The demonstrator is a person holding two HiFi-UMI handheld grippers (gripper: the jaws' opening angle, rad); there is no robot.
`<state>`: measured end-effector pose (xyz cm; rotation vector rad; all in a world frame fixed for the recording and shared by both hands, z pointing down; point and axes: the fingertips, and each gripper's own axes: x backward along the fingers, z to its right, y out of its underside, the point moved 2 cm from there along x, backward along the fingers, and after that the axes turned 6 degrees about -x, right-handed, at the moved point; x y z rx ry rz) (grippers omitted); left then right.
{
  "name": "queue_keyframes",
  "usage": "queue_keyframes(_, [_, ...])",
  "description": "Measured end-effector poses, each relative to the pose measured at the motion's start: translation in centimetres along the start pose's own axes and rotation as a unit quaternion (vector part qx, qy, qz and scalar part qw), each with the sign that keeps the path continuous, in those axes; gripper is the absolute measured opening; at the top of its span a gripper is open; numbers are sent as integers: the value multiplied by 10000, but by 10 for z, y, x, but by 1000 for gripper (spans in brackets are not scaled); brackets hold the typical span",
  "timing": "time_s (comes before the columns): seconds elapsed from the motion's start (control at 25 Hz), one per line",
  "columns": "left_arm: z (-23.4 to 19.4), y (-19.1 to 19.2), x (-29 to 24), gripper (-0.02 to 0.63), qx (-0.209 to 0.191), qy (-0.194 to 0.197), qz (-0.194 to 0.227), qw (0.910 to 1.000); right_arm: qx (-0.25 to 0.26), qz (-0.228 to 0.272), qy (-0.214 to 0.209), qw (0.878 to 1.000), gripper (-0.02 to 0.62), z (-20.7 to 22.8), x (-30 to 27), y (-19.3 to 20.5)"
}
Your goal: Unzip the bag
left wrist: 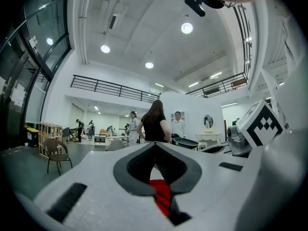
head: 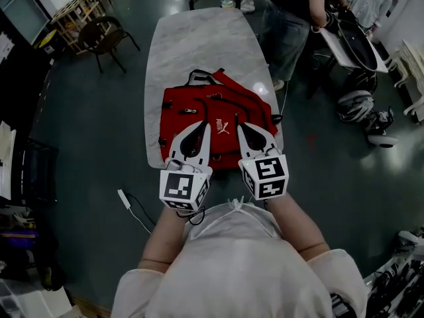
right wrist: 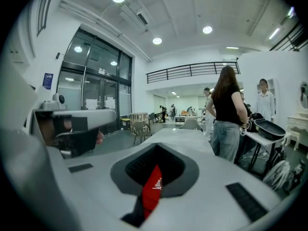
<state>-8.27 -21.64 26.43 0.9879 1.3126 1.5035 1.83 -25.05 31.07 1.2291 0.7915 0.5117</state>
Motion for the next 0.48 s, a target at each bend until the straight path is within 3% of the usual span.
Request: queue_keyframes(0.48, [1,2,1,18,-1,-7,-41,10000,-55,-38,-42,10000,26,-2,2,3])
